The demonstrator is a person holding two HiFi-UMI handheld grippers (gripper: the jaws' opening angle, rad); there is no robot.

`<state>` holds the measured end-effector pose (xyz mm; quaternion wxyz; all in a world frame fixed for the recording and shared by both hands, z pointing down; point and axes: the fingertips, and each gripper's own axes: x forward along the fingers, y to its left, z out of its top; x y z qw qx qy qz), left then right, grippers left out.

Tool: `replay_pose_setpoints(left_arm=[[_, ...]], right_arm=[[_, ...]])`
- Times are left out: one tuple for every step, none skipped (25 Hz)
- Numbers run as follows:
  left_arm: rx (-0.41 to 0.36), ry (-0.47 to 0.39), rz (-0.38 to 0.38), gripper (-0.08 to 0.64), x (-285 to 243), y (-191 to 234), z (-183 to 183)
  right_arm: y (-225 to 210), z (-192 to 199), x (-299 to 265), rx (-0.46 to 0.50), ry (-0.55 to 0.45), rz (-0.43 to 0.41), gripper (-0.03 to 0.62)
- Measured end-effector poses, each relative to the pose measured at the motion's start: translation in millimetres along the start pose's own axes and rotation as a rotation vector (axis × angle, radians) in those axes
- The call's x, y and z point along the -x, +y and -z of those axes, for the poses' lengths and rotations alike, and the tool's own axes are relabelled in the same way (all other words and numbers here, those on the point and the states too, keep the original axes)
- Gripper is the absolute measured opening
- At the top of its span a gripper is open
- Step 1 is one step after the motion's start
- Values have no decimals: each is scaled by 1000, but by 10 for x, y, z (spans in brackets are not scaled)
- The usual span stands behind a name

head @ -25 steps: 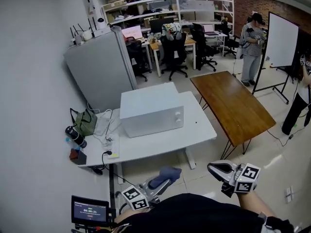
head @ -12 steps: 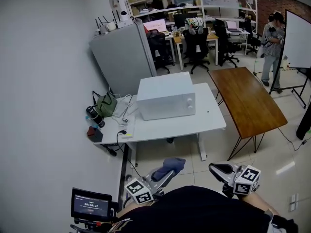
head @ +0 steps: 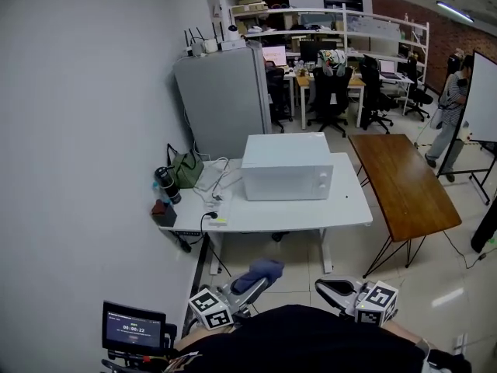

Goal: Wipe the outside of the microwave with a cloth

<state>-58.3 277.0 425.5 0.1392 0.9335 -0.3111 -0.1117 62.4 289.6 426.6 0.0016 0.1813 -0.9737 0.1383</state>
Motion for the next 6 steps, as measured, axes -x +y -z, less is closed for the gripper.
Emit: replay_pose_setpoints(left_arm=[[6, -1, 1, 58, 22, 16, 7], [10, -1, 2, 58, 38, 33, 18], [13, 0, 4, 58, 49, 49, 32], [15, 1, 6, 58, 59, 64, 47], [16, 3, 8, 58, 68, 78, 64], [18, 5, 10, 60, 77, 92, 80]], right_arm=[[9, 2, -23, -1, -4, 1, 5], [9, 1, -45, -4, -14, 2, 5], [6, 4, -67, -8, -25, 2, 5], [6, 21, -87, -11, -25, 2, 5], [9, 49, -105, -14, -19, 2, 5], [13, 80, -122, -16, -10, 2, 5]])
